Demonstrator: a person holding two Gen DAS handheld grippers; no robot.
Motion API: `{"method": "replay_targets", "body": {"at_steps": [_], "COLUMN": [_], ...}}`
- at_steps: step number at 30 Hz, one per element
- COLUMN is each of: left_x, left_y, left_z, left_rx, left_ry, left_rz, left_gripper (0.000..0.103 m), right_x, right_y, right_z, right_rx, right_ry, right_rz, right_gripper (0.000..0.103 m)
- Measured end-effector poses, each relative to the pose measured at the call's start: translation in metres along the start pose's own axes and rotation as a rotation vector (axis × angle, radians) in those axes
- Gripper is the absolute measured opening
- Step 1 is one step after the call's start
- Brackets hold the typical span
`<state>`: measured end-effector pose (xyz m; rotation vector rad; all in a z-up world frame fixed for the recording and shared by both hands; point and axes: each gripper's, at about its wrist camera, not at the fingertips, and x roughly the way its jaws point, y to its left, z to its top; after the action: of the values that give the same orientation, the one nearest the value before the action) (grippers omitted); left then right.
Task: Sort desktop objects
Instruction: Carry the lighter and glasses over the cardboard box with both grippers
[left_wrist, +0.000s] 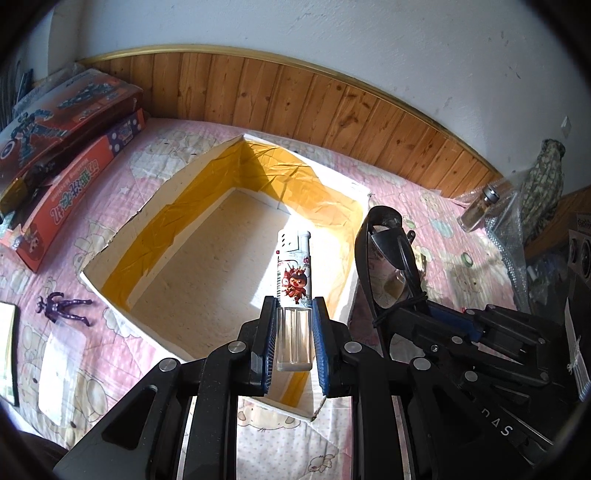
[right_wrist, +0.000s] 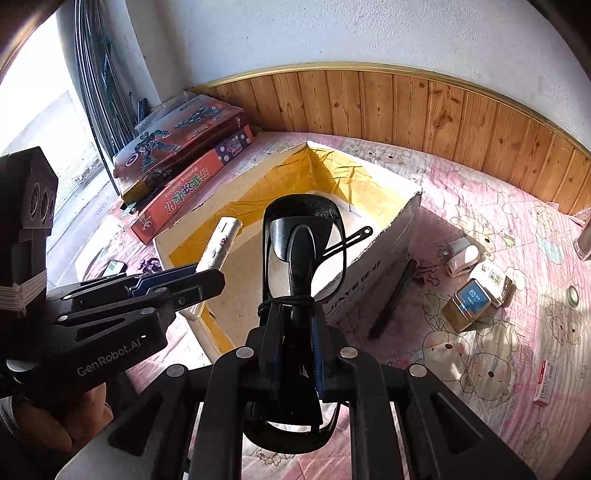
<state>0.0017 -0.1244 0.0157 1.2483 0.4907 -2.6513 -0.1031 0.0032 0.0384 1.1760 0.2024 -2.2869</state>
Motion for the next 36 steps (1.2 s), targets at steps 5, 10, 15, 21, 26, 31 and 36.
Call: {"method": "replay_targets", "body": {"at_steps": [5, 10, 15, 21, 26, 31, 36], "left_x": [0.006, 0.012, 0.02, 0.031, 0.041, 0.052, 0.064], "left_y": [0.004, 0.008, 0.013, 0.02, 0.023, 0.024, 0.022], "left_z": [0.013, 0.021, 0.029, 0.04, 0.048, 0.055, 0.062], "left_rx": [-0.006, -0.016, -0.036, -0.047, -0.059, -0.056, -0.044], "left_ry": [0.0, 0.006, 0.018, 0.027, 0.042, 0.052, 0.066], "left_rz": [0.004, 0.003, -0.001, 0.014, 0.015, 0.032, 0.072], "left_gripper": [0.019, 0.019, 0.019, 0.019, 0.019, 0.019, 0.019], "right_x": [0.008, 0.015, 0.021, 0.032, 0.043, 0.054, 0.067], "right_y": [0.002, 0.003, 0.002, 0.0, -0.001, -0.003, -0.008], "right_z": [0.013, 0.026, 0.038, 0.055, 0.066, 0.073, 0.079], "right_rx": [-0.013, -0.025, -0.027, -0.033, -0.044, -0.05, -0.045], "right_ry": [0.003, 0.004, 0.004, 0.009, 0.016, 0.024, 0.039], "right_rz": [-0.013, -0.023, -0.031, -0.039, -0.046, -0.056, -0.065], "right_gripper": [0.015, 0.015, 0.015, 0.015, 0.015, 0.015, 0.015]}}
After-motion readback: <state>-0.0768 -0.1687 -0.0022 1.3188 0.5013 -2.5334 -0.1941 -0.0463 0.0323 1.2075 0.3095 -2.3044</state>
